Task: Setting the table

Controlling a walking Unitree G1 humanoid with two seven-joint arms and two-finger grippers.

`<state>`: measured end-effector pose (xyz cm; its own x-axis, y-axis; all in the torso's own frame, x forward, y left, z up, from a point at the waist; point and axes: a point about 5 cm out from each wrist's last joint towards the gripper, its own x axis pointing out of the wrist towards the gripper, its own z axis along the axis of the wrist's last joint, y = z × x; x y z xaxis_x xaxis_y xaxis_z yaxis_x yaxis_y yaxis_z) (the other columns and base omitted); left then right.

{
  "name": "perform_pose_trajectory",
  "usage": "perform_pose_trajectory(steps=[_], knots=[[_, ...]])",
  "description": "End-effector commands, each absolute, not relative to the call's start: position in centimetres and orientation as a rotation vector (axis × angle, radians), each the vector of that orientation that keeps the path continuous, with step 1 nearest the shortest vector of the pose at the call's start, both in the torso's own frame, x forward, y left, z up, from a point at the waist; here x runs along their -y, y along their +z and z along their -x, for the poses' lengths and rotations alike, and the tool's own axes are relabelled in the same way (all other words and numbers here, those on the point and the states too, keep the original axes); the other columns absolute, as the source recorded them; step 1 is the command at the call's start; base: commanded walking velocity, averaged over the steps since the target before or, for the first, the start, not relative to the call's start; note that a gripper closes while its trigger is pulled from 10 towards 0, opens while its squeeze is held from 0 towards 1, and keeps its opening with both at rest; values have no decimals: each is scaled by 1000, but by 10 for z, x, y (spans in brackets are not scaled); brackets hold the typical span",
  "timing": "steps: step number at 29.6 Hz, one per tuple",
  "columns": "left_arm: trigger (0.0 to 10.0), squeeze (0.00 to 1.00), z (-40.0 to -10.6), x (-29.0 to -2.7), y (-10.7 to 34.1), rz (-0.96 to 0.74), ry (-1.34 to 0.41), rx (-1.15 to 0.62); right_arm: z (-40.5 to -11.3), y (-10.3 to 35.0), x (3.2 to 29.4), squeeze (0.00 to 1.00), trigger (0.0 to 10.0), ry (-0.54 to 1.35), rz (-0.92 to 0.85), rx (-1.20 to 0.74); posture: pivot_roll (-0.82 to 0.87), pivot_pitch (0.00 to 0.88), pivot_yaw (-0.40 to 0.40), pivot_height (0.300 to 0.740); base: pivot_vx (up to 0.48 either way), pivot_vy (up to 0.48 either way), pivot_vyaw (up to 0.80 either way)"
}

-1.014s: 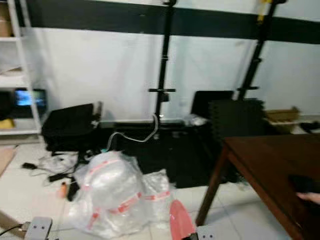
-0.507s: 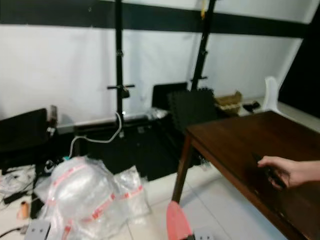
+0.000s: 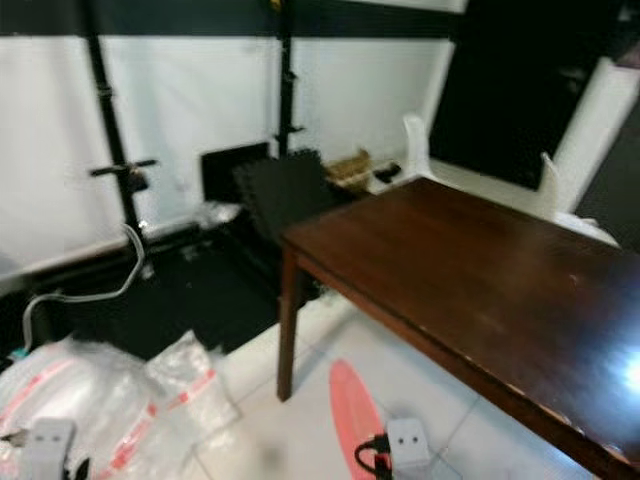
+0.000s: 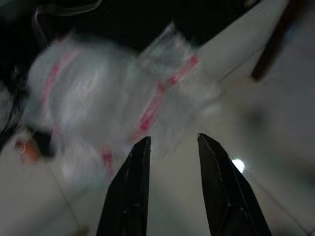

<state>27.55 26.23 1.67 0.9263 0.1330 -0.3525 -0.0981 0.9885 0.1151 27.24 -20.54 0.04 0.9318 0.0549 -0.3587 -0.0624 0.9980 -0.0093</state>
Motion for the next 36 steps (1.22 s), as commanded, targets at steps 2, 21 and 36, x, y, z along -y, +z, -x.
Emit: perform_pose_trajectory(steps=[2, 21, 36], knots=[[10000, 0, -263, -265, 7, -102, 108, -402, -273, 5, 203, 0, 10000, 69, 21, -327, -13, 27, 71, 740, 0, 0, -800], [10000, 0, -326, -245, 161, -59, -33, 152, -299, 163, 221, 0, 10000, -159, -56, 310, -33, 39, 99, 740, 0, 0, -800], [10000, 0, -317, -219, 134, -19, -79, 48, -288, 188, 229, 0, 10000, -275, -15, 365, -44, 40, 95, 740, 92, 0, -498]])
